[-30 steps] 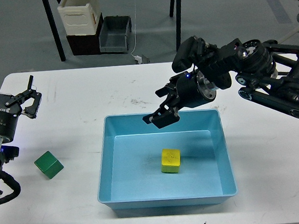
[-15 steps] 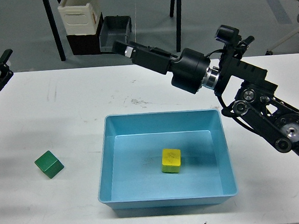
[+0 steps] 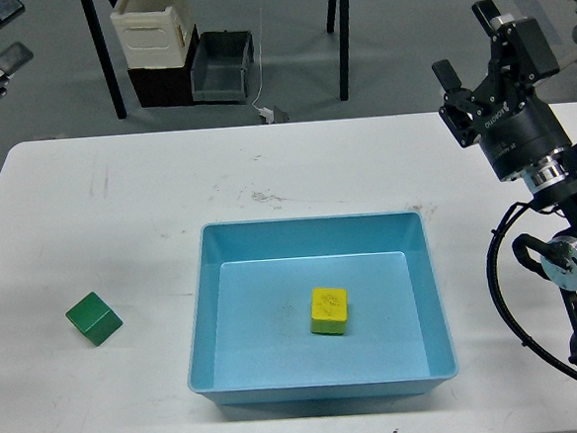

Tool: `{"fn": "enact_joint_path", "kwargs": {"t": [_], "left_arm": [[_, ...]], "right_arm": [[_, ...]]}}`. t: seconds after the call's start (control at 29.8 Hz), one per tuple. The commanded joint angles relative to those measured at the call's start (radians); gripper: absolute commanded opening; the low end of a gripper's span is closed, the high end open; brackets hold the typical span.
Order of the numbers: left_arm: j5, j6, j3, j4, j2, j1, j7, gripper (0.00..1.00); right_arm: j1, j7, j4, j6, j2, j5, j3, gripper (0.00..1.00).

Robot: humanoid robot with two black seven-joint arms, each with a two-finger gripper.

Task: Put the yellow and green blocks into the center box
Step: 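Withdraw the right gripper from the bin back to its side, then lower the left gripper onto the green cube and close it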

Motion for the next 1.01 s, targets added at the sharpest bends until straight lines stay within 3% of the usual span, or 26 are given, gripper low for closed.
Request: {"fn": "enact_joint_path", "kwargs": {"t": [0.0,0.13,0.37,0.64,0.97], "left_arm": [[0.117,0.035,0.012,-0.041,-0.005,-0.001,-0.03,1.0],[0.273,0.035,0.015,-0.145,0.016,0.023,-0.03,1.0],[0.626,0.022,0.05,-0.155,0.024,0.042,-0.03,1.0],[1.062,0.025,0.306,-0.17,0.168,0.022,-0.03,1.0],[1.119,0.02,0.431,-0.164,0.177,0.031,-0.03,1.0]], "right_arm": [[-0.085,-0.018,0.019,0.002,0.0,0.167,0.035,1.0],[-0.157,-0.01,0.028,0.009,0.0,0.24,0.077,1.0],[-0.247,0.005,0.057,0.009,0.0,0.24,0.106,1.0],[-0.308,0.025,0.073,0.009,-0.002,0.24,0.115,1.0],[-0.319,0.025,0.071,0.009,-0.002,0.24,0.106,1.0]]}}
